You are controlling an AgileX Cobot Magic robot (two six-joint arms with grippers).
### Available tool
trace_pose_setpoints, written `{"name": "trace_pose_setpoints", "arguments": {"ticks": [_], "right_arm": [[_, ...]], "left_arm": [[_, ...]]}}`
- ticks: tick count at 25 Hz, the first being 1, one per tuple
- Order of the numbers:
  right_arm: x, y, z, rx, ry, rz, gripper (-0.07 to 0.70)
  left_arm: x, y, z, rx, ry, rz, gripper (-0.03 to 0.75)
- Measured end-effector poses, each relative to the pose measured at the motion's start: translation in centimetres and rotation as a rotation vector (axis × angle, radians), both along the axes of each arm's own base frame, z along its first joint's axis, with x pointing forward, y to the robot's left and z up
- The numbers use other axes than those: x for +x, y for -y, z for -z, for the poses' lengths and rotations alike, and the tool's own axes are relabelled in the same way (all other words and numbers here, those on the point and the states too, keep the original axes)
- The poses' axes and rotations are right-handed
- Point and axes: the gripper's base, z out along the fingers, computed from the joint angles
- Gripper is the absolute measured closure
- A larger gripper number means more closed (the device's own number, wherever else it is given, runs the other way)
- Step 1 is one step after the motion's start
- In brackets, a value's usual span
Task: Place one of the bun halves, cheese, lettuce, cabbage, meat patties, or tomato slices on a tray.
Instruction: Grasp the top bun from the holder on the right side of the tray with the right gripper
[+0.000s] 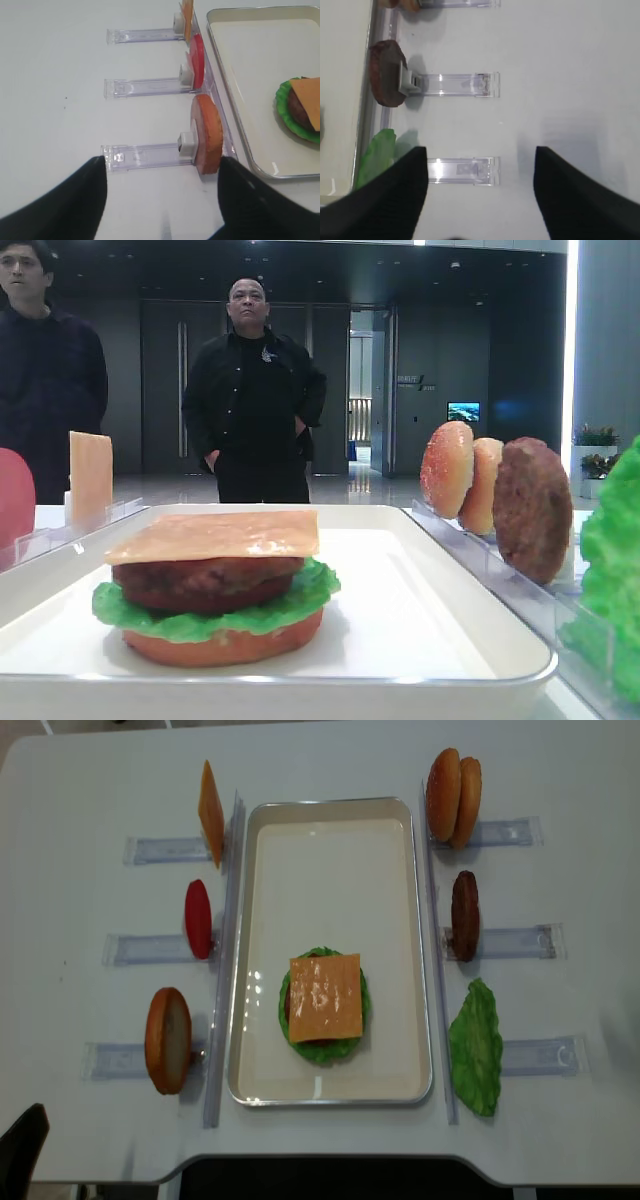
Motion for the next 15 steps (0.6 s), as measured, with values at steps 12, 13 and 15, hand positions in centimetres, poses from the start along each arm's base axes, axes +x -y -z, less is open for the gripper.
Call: {"name": "trace_pose_setpoints", "arguments": {"ticks": [12, 13, 15], "right_arm": [[8.8, -0.2, -1.8, 0.015, -0.105, -0.018, 0.195], [9.4, -0.2, -1.8, 0.013, -0.107, -0.02, 0.195], [10.6, -0.2, -2.1, 0.008, -0.099, -0.03, 0.195]], "left_arm": [[0.0, 0.0, 0.0, 0.0, 0.0, 0.0, 0.192], [0.0, 0.0, 0.0, 0.0, 0.0, 0.0, 0.192], [0.0, 0.0, 0.0, 0.0, 0.0, 0.0, 0.192]]}}
